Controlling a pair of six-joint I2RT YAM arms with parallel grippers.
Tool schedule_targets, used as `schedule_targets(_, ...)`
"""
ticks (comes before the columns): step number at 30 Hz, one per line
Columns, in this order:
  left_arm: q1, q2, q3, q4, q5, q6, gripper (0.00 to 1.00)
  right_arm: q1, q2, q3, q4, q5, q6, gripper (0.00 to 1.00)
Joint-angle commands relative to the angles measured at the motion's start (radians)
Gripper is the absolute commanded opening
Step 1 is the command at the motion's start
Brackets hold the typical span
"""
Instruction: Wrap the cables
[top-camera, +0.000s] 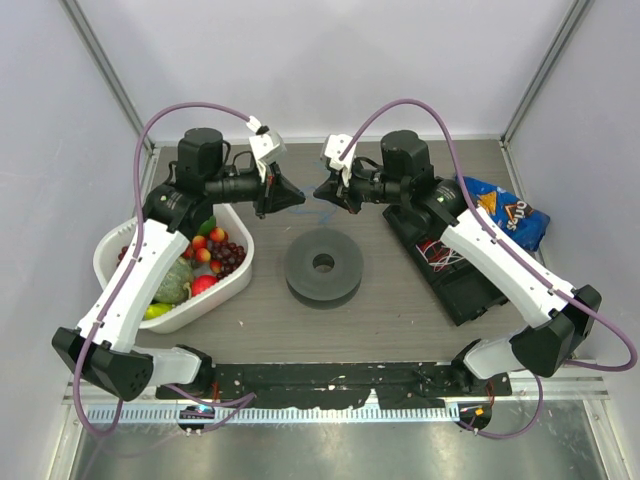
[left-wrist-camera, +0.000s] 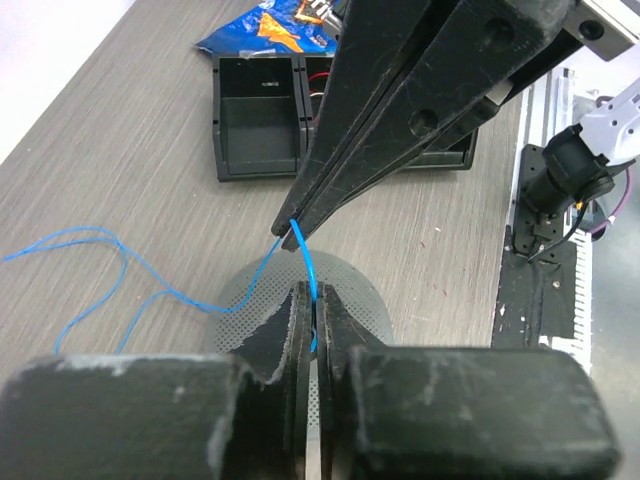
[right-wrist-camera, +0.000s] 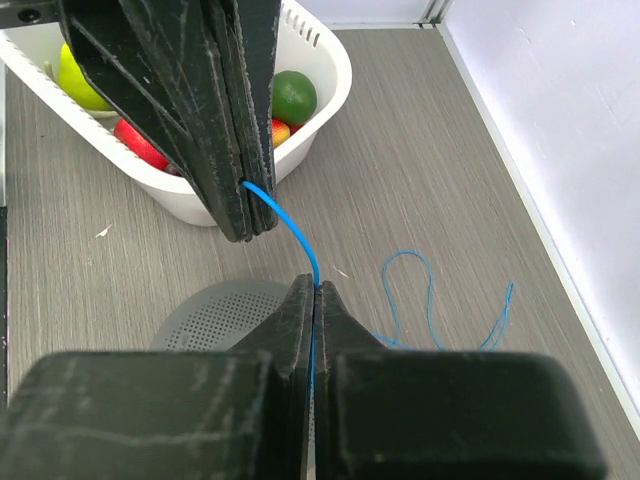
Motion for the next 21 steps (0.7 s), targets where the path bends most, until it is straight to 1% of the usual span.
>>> schedule_targets(1,-0.004,-0.004,0.015,0.075,-0.010,-0.049,0.00,0.008,-0.026,0.030,0.030,-0.001,0.002,0.01)
schedule_targets(3,-0.002,-0.033,-0.024,0.182,-0.063,-0.141,0.00,0.008,-0.028,0.024,0.042,-0.001,0.022,0.01)
schedule_targets(5,-0.002,-0.086,-0.117,0.375,-0.099,-0.255,0.00,0.008,-0.034,0.007,0.060,-0.007,0.048,0.01)
schedule_targets(6,-0.002,-0.115,-0.166,0.473,-0.114,-0.334,0.00,0.008,-0.038,-0.005,0.066,-0.014,0.074,0.01)
schedule_targets(8,-0.002,-0.140,-0.243,0.642,-0.152,-0.445,0.00,0.008,-0.041,-0.023,0.094,-0.031,0.121,0.01)
schedule_targets(11,-0.004,-0.134,-0.272,0.728,-0.192,-0.591,0.00,0.008,-0.046,-0.046,0.157,-0.047,0.196,0.01)
schedule_targets(13,-0.002,-0.129,-0.304,0.797,-0.185,-0.666,0.00,0.008,-0.044,-0.052,0.190,-0.053,0.242,0.01)
schedule_targets(15,-0.002,-0.131,-0.327,0.849,-0.202,-0.733,0.00,0.008,-0.046,-0.059,0.201,-0.053,0.266,0.18)
schedule_targets(16,-0.002,-0.134,-0.331,0.857,-0.215,-0.749,0.00,0.007,-0.052,-0.060,0.201,-0.047,0.269,0.23)
schedule_targets(17,-0.002,-0.136,-0.334,0.853,-0.234,-0.752,0.00,0.007,-0.054,-0.066,0.201,-0.044,0.269,0.33)
schedule_targets(18,-0.002,-0.139,-0.338,0.850,-0.249,-0.749,0.00,0.007,-0.064,-0.069,0.201,-0.033,0.264,0.39)
schedule_targets(19,-0.002,-0.143,-0.340,0.850,-0.264,-0.741,0.00,0.005,-0.073,-0.081,0.201,-0.024,0.261,0.49)
schedule_targets(21,-0.002,-0.151,-0.341,0.831,-0.292,-0.729,0.00,0.005,-0.095,-0.103,0.207,-0.005,0.237,0.59)
